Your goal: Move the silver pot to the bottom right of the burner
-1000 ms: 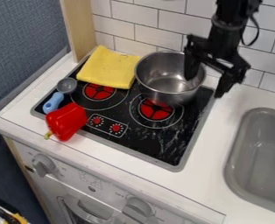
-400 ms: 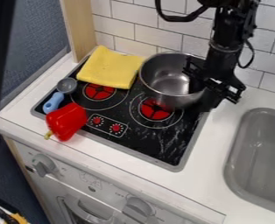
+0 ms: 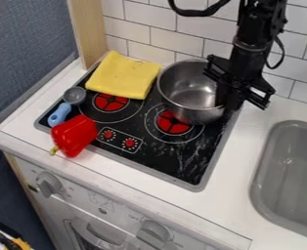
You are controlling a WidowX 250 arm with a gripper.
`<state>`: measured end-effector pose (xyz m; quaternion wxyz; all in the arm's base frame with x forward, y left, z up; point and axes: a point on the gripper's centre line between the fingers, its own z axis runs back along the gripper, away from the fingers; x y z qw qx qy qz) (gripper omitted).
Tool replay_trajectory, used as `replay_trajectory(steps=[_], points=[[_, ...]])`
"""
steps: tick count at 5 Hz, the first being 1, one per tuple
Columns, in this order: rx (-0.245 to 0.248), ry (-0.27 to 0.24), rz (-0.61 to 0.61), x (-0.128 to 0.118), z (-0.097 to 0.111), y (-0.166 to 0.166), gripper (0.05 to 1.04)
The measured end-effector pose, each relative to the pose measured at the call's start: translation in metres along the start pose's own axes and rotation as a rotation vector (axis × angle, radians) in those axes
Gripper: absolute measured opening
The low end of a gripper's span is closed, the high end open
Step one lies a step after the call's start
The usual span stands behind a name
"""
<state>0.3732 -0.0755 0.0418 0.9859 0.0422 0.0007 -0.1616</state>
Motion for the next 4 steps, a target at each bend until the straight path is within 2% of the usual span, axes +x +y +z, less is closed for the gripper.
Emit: replay_trajectory(steps=[1, 2, 3, 4], points=[[0.011, -0.03, 0.027, -0.007, 0.023, 0.02, 0.077], [0.008, -0.084, 0.021, -0.027, 0.055, 0.025, 0.071], [-0.005, -0.136, -0.013, -0.057, 0.08, 0.018, 0.071], [0.004, -0.128, -0.069, -0.093, 0.077, 0.006, 0.069]])
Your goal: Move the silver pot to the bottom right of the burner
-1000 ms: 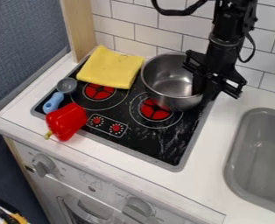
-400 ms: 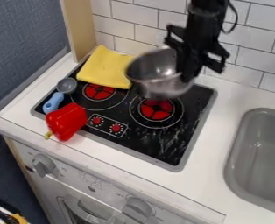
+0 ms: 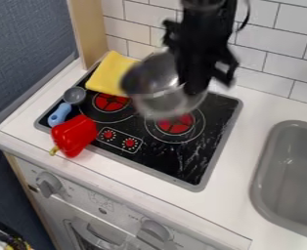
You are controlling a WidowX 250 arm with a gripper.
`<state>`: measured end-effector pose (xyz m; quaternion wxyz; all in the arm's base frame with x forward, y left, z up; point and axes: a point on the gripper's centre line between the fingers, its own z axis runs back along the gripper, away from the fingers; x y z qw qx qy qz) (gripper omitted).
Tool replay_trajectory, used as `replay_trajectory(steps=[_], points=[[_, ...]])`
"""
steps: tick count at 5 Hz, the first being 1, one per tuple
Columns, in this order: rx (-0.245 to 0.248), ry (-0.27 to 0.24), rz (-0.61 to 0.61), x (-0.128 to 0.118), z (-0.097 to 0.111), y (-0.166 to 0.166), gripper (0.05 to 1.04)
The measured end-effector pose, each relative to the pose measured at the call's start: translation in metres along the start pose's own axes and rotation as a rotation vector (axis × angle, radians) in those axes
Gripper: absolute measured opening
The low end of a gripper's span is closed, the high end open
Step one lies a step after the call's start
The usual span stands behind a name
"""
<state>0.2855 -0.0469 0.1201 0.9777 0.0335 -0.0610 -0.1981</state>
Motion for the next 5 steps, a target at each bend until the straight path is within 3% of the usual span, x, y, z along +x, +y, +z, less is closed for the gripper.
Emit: replay_trajectory(steps=[1, 2, 3, 4, 5], points=[[0.01, 0.038, -0.073, -0.031, -0.018, -0.02, 0.068], [0.026, 0.066, -0.13, -0.047, -0.035, -0.034, 0.068], [0.035, 0.051, -0.14, -0.044, -0.039, -0.038, 0.068], [0.031, 0.076, -0.14, -0.044, -0.049, -0.039, 0.085], [0.016, 0.102, -0.107, -0.045, -0.061, -0.031, 0.245]])
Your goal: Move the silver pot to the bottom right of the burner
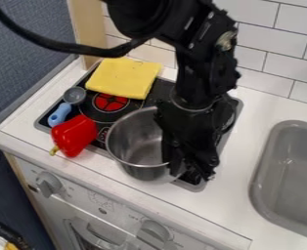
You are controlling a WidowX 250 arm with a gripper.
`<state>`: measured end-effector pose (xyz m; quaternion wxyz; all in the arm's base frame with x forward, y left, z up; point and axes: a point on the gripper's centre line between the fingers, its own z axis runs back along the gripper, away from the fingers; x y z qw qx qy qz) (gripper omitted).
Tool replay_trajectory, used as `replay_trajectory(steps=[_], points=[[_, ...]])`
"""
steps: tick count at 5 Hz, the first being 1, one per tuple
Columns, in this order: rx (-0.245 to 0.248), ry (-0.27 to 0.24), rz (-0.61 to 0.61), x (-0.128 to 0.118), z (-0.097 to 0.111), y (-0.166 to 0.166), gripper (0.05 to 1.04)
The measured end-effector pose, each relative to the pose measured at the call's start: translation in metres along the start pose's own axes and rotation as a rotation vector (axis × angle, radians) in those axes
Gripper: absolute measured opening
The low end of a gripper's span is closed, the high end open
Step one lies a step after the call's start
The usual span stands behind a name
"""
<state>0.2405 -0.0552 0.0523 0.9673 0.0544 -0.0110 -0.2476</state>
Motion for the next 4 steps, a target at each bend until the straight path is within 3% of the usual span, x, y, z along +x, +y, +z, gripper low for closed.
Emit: replay_trajectory(steps=[2, 3, 4], points=[[-0.021, -0.015, 0.033, 0.001, 0.007, 0.01, 0.818], [-0.037, -0.09, 0.079, -0.003, 0.035, 0.021, 1.016], [-0.057, -0.135, 0.153, -0.013, 0.054, 0.034, 1.011]])
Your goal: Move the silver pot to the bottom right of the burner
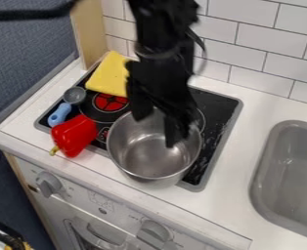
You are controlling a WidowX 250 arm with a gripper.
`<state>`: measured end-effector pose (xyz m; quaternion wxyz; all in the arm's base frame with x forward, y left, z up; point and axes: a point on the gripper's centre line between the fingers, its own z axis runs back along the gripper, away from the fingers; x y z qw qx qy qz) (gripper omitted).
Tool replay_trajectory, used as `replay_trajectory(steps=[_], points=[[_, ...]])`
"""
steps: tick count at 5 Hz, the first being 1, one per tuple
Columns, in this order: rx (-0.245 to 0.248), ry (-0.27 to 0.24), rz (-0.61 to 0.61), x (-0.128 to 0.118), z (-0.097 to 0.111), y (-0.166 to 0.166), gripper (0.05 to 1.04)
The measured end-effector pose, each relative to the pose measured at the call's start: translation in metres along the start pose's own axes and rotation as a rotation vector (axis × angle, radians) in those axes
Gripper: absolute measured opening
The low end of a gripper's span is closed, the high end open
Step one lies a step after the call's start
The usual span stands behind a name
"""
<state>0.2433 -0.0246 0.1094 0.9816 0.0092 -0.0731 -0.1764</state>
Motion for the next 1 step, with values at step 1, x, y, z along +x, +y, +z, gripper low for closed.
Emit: replay_trajectory(steps=[1], points=[[0.018, 0.02, 0.079, -0.0067, 0.0019, 0.0112, 1.007]])
